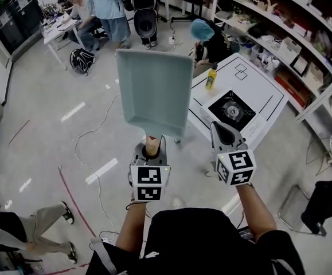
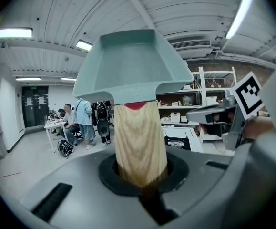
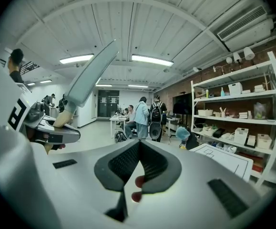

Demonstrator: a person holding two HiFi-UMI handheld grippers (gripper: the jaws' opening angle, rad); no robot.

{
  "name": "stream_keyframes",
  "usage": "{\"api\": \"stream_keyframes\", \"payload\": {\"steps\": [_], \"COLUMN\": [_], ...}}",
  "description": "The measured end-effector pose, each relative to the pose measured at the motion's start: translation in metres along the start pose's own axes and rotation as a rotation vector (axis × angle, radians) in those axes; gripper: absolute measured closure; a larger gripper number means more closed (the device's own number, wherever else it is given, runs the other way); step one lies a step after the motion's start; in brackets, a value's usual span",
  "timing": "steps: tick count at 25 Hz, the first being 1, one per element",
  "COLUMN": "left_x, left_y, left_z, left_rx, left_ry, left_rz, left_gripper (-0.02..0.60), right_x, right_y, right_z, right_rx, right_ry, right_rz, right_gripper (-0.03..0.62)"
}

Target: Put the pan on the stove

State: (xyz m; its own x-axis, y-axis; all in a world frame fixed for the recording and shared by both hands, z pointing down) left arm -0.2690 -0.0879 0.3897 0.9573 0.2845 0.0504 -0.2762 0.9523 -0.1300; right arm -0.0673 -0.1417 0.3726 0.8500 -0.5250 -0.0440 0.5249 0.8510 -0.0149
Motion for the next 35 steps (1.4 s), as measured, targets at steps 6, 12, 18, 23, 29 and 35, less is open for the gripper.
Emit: {"api": "stream_keyframes", "payload": {"steps": [6, 12, 18, 23, 29, 35], "left_x": [-0.001, 0.005, 0.019, 0.035, 0.054, 0.072], "left_y": [-0.008, -0.021, -0.041, -0.064, -0.093, -0.125], "left_z": [0.009, 0.011, 0.013, 0.009, 0.009, 0.009], "left_rx": [-0.012, -0.023, -0.036, -0.044, -0.067, -0.098], "left_ry": [0.007, 0.009, -0.007, 0.001, -0.020, -0.034], "left_rz": [0.018, 0.045, 0.069, 0.094, 0.119, 0.146], "left_gripper": [0.554, 0.554, 0.554, 0.554, 0.554, 0.554], "right_x": [0.006, 0.020, 0.041, 0.067, 0.101, 0.133], "right_y": [-0.002, 0.000, 0.004, 0.005, 0.003, -0.001], "right_z": [0.008, 0.009, 0.014, 0.019, 0.020, 0.026], "right_rx": [-0.017, -0.025, -0.023, -0.033, -0.033, -0.042], "right_ry": [0.002, 0.006, -0.003, -0.012, -0.014, -0.021], "right_rz": [0.025, 0.053, 0.078, 0.101, 0.121, 0.138], "right_gripper": [0.591, 0.591, 0.591, 0.591, 0.591, 0.591]}}
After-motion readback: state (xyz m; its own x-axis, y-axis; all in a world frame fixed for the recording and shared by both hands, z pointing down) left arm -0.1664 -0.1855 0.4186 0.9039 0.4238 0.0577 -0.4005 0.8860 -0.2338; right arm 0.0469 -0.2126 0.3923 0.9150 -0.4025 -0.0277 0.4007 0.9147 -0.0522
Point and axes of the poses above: the fingertips, and each gripper's own axes: y backward along the fingers, x to its right, z out of its underside, the point moved 6 cm from there along y, backward along the fingers, and after that the axes turned 11 degrees about x, right-handed, at the moved point
